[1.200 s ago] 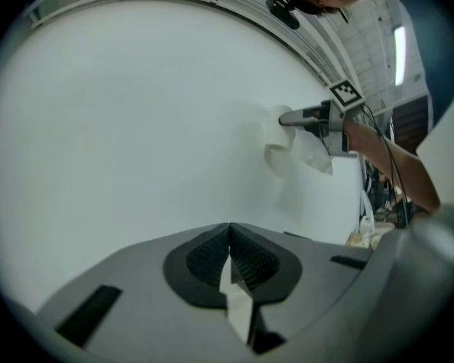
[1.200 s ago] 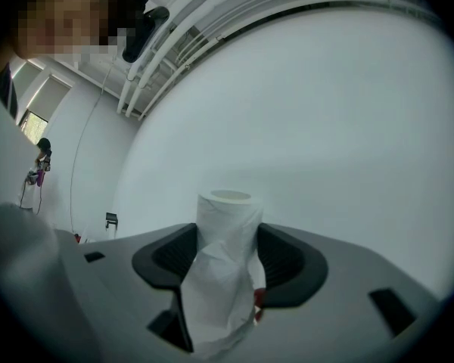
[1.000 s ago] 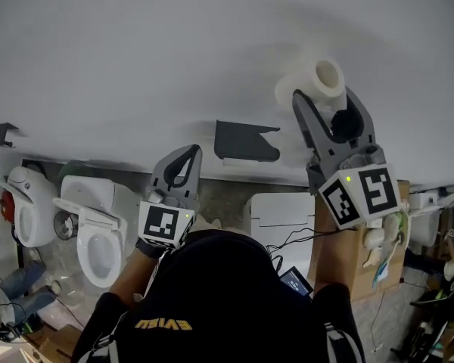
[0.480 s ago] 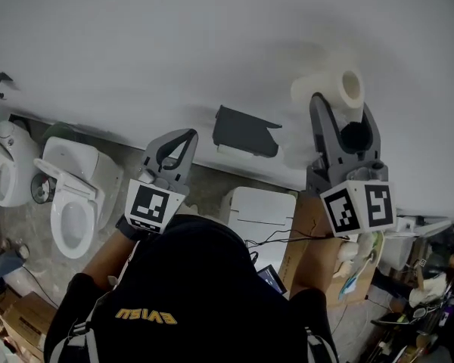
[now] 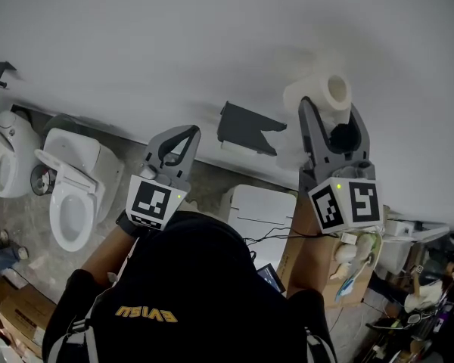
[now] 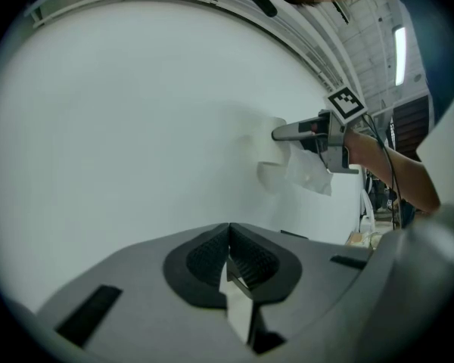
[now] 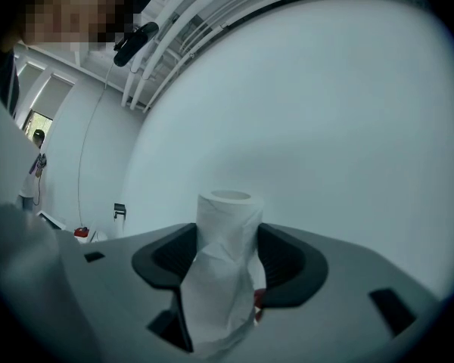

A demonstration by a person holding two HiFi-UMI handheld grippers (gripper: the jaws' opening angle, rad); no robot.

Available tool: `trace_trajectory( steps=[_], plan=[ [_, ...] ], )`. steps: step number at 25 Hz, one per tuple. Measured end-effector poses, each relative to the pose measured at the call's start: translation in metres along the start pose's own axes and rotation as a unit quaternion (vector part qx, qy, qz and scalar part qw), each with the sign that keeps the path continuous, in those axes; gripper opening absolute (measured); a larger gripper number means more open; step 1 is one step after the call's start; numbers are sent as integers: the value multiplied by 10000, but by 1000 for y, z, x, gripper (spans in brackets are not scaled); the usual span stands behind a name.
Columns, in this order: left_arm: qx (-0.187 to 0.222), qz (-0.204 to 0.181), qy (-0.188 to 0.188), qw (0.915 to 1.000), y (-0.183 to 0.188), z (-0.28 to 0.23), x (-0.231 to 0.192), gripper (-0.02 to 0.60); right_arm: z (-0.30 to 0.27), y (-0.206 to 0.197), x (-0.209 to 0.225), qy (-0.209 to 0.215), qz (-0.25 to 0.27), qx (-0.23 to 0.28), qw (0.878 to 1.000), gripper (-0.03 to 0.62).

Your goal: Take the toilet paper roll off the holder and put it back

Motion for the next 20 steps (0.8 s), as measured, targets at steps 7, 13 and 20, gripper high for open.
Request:
trace_trajectory(
  steps=[7, 13, 20],
  plan=[
    [3, -14, -39, 10000, 0, -1, 1, 12, -6, -24, -10, -67, -72, -211, 9997, 253],
    [-61, -44, -106, 9999, -2, -3, 5, 12, -11, -56, -22, -255, 84, -448, 9986, 253],
    [-93, -55, -132, 9999, -2, -4, 4, 12, -18, -92, -30, -260, -255, -698, 9969, 253]
  ],
)
Point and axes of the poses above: the fingertips, and each gripper's own axes: z backward along the fingers, x to its right, y out of its top, the point moved 9 cm from there along z, backward along the fingers
